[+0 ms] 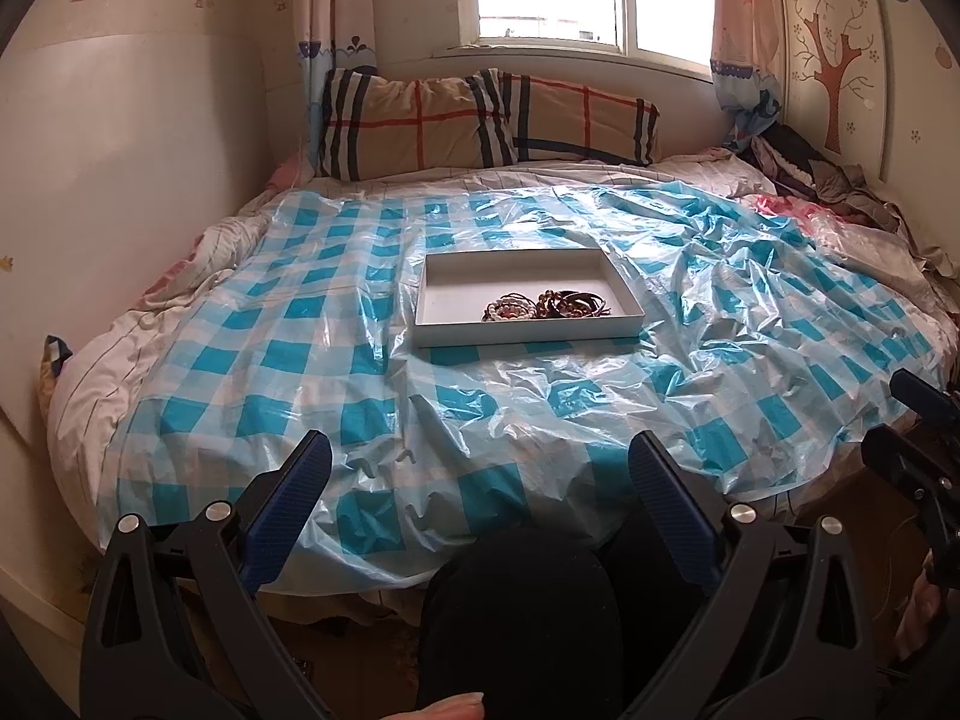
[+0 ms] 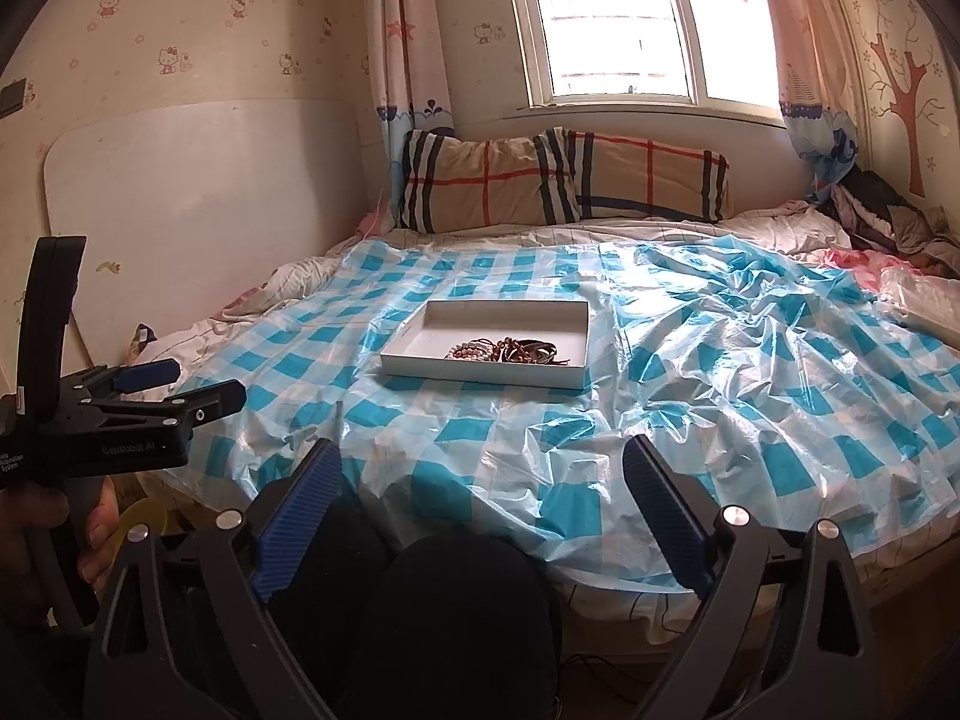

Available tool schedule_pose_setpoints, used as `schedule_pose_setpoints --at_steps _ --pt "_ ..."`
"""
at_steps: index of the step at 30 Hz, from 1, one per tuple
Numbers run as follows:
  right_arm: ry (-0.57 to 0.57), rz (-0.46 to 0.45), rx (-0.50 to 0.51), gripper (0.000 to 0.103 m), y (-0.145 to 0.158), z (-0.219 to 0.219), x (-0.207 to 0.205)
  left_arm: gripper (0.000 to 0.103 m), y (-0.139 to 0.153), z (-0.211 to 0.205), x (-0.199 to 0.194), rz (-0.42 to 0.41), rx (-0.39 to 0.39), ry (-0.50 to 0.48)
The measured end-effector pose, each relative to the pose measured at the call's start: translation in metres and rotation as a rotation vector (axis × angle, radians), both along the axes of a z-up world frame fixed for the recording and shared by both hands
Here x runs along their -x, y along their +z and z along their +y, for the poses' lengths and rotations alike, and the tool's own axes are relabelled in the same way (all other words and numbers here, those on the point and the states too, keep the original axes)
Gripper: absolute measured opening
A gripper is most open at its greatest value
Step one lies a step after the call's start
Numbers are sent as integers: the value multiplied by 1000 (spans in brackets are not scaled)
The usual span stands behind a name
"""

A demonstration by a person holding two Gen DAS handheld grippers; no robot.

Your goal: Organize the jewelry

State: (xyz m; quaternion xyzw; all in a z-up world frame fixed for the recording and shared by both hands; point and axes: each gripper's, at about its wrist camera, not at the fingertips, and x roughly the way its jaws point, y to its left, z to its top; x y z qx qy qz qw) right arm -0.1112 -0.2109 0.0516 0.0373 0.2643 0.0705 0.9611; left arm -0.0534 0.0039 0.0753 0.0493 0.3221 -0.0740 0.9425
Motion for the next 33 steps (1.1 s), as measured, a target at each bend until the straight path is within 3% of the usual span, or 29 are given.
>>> schedule_pose_setpoints --at_steps 21,33 --pt "-1 11 -15 92 -4 -3 -2 95 -9 -14 -6 30 -68 13" --pt "-1 18 -20 93 -8 -2 -1 95 -15 -10 -11 92 -29 26"
